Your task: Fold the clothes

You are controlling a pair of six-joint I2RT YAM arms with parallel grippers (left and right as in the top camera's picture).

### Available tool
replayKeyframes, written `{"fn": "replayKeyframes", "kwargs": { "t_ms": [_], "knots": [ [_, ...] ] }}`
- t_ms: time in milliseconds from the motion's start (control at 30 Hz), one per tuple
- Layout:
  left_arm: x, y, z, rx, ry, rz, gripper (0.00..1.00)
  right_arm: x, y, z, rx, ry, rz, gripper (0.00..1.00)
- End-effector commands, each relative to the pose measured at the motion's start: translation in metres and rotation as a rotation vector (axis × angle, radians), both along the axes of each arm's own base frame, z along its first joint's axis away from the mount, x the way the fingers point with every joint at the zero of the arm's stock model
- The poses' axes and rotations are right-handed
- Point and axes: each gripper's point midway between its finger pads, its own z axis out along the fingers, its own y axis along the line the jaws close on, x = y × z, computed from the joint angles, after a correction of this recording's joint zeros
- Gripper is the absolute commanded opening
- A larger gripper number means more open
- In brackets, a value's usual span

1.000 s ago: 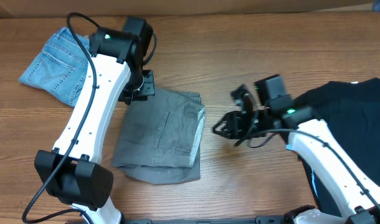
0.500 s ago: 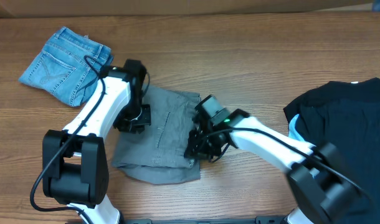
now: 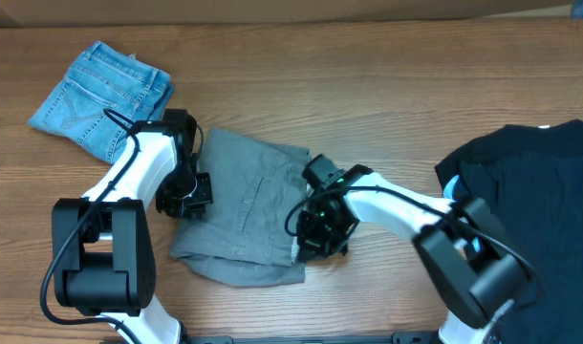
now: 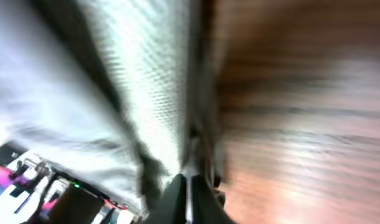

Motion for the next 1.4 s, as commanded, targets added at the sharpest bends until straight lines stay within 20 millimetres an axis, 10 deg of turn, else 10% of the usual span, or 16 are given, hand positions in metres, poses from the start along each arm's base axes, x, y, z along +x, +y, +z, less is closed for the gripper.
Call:
{"fn": "replayKeyframes", "kwargs": {
  "t_ms": [0,133,300,567,833,1233,1367],
  "knots": [
    [0.001,-0.014,-0.001,-0.072,-0.006,-0.054,0.21,0.048,0.002,0.063,0.112,-0.332,0.035,0.13],
    [0.005,-0.018,-0.002,-0.075,-0.027,-0.065,0.23,0.085,0.022,0.118,0.275,-0.609,0.058,0.23],
    [0.005,-0.02,-0.002,-0.083,-0.027,-0.065,0.22,0.114,0.037,0.127,0.311,-0.737,0.021,0.23],
    [0.009,-0.03,-0.001,-0.14,-0.041,-0.057,0.22,0.16,0.031,0.048,0.105,-0.704,-0.158,0.23],
    [0.006,-0.028,-0.001,-0.138,-0.031,-0.094,0.22,0.171,-0.045,-0.024,-0.146,-0.471,-0.371,0.14],
    [0.009,-0.036,0.002,-0.182,-0.045,-0.103,0.23,0.19,-0.125,0.023,-0.277,-0.588,-0.319,0.15],
    [0.018,-0.062,0.015,-0.348,-0.085,-0.144,0.24,0.177,-0.107,0.068,-0.147,-0.619,-0.155,0.19]
  ]
}}
